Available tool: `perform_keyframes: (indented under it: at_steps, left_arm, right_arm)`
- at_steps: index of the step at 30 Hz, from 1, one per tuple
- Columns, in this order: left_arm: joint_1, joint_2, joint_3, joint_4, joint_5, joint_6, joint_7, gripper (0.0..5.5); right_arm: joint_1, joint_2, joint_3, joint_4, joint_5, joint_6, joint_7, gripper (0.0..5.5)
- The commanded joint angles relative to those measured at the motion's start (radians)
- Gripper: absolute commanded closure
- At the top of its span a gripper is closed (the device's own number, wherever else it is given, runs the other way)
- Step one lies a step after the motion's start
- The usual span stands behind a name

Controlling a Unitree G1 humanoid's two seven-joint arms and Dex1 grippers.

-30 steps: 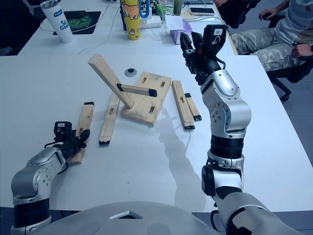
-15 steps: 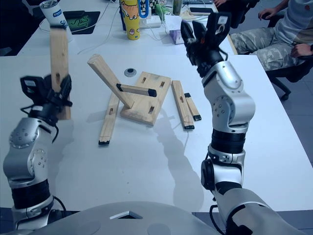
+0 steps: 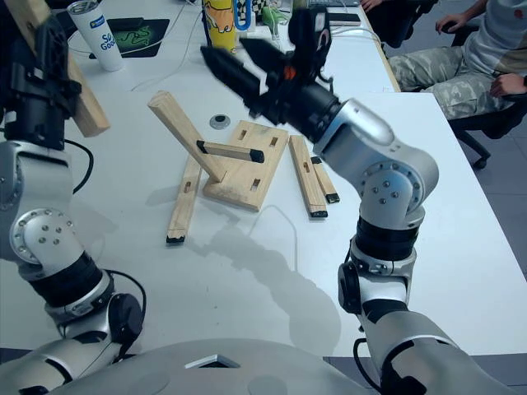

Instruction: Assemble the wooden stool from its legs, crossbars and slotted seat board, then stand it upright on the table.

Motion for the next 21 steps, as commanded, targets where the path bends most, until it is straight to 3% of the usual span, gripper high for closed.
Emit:
perform_keyframes:
  at_steps: [1,9,15,21]
  left_arm:
    - [-0.092,-0.102,0.043,0.027,-0.112,-0.053,0.129,3.44]
    - [-0.199,-0.224,0.045,0.176,-0.241,-0.189,0.251,3.44]
    - [-0.199,-0.229,0.015,0.225,-0.24,-0.247,0.269,3.44]
    - [-0.191,-0.236,-0.013,0.239,-0.256,-0.274,0.283,3.44]
  right_arm:
    - [0.007,0.065,0.033,0.004,0.038,0.031,-0.04,1.28]
    - [-0.087,0.337,-0.024,0.186,0.196,0.022,-0.242,1.28]
    - [-0.074,0.342,0.117,0.176,0.087,-0.02,-0.206,1.28]
    - [-0.077,0.346,0.167,0.215,0.017,-0.066,-0.177,1.28]
